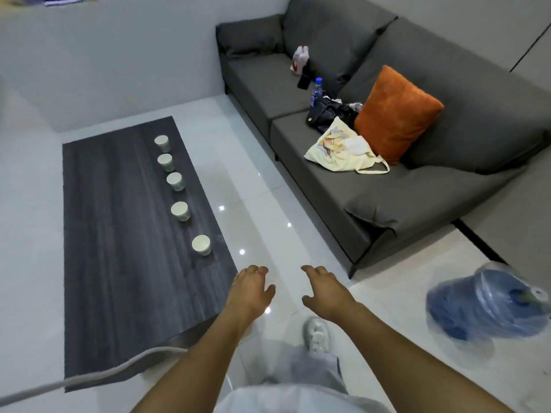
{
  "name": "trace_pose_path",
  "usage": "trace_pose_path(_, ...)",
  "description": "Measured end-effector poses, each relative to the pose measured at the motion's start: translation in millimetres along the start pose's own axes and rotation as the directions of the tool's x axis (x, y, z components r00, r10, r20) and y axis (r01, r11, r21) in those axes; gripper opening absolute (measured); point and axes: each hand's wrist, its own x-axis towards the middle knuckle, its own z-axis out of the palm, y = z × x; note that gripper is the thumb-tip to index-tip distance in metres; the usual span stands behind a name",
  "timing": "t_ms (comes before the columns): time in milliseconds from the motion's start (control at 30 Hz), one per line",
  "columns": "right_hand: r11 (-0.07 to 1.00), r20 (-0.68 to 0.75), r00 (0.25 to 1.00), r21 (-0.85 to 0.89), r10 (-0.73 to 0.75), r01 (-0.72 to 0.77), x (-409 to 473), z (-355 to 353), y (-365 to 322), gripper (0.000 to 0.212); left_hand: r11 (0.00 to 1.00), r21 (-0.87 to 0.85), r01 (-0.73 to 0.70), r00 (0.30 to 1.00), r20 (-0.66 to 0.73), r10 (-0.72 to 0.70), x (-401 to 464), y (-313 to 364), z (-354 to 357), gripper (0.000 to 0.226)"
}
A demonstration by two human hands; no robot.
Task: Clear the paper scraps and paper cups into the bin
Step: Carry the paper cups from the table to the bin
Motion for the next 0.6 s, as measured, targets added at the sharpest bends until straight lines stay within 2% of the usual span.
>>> trace_pose_path(267,0.963,0.098,0.977,-0.177,-0.190,0.205,137.4,-91.3,1.0,0.068,0.959,-0.159,0.233,0.967,-0.069,-0.246,103.9,10.1,-38.4,0.048)
trace_pose_path(467,0.892,0.210,0.925,-0.265,-0.317,0.366,220.8,-130.4,-29.7,0.068,0.883,-0.285,0.372,0.904,-0.106,-0.414,145.5,0.7,-63.4,0.039)
trace_pose_path(600,0.842,0.303,0.869,-0.262,-0.392,0.471,269.2,-129.9,-70.7,0.068,0.810,-0.347,0.472,0.841,-0.098,-0.532,163.4,-26.4,-73.9,0.045)
